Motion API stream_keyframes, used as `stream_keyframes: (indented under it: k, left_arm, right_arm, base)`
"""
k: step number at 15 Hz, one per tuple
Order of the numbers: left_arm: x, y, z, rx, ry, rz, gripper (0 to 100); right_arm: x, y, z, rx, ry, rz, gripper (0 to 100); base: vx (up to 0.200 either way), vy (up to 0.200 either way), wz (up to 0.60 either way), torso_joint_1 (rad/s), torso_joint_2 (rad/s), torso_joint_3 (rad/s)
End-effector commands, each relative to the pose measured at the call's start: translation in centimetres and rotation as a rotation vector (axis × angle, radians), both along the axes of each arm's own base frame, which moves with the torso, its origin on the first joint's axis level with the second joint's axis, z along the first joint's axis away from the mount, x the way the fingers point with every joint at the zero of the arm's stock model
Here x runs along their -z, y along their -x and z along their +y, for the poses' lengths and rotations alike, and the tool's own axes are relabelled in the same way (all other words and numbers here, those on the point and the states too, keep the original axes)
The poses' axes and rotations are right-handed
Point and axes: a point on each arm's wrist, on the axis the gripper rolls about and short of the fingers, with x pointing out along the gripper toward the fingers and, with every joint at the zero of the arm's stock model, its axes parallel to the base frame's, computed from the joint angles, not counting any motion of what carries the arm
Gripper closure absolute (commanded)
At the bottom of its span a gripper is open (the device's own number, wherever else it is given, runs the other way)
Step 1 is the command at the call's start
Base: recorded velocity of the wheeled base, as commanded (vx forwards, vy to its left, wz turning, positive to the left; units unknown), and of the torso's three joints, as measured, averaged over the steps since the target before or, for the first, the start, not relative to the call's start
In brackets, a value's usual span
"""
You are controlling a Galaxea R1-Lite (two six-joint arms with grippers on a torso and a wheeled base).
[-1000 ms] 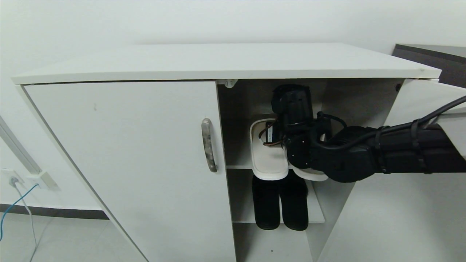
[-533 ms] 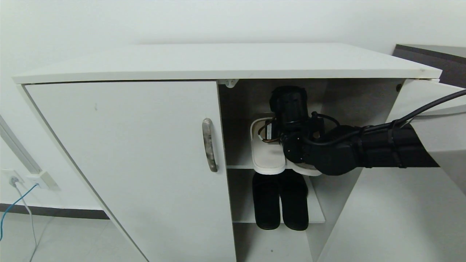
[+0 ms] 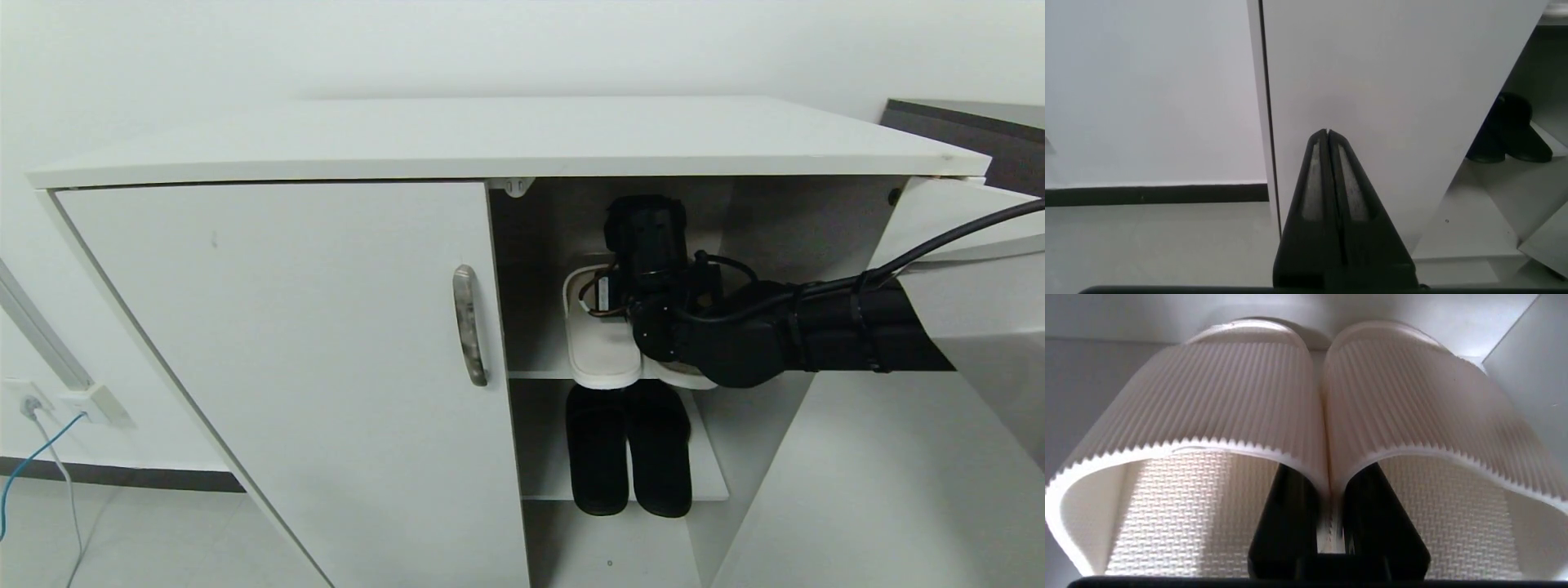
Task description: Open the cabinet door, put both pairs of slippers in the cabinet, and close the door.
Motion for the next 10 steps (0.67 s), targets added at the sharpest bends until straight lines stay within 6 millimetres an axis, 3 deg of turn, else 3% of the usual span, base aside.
stream_keyframes:
  k: [1, 3, 4, 10]
  left_arm:
    - [0.0, 0.0, 0.0, 0.000, 0.000, 0.001, 100]
    - [0.0, 0.0, 0.0, 0.000, 0.000, 0.001, 100]
    - [0.0, 0.0, 0.0, 0.000, 0.000, 0.001, 100]
    - [0.0, 0.0, 0.0, 0.000, 0.000, 0.001, 100]
  right_arm:
    - [0.3, -0.1, 0.0, 0.001, 0.005, 0.005, 100]
    - [0.5, -0.2, 0.1, 0.002, 0.006, 0.008, 100]
    - [0.6, -0.1, 0.1, 0.001, 0.008, 0.011, 0]
    - [0.2, 1.0, -0.3, -0.008, 0.015, 0.019, 0]
  base:
    - [0.000, 0.000, 0.00, 0.000, 0.00, 0.000]
    - [0.000, 0.000, 0.00, 0.000, 0.00, 0.000]
    - [0.000, 0.000, 0.00, 0.000, 0.00, 0.000]
    - [0.000, 0.000, 0.00, 0.000, 0.00, 0.000]
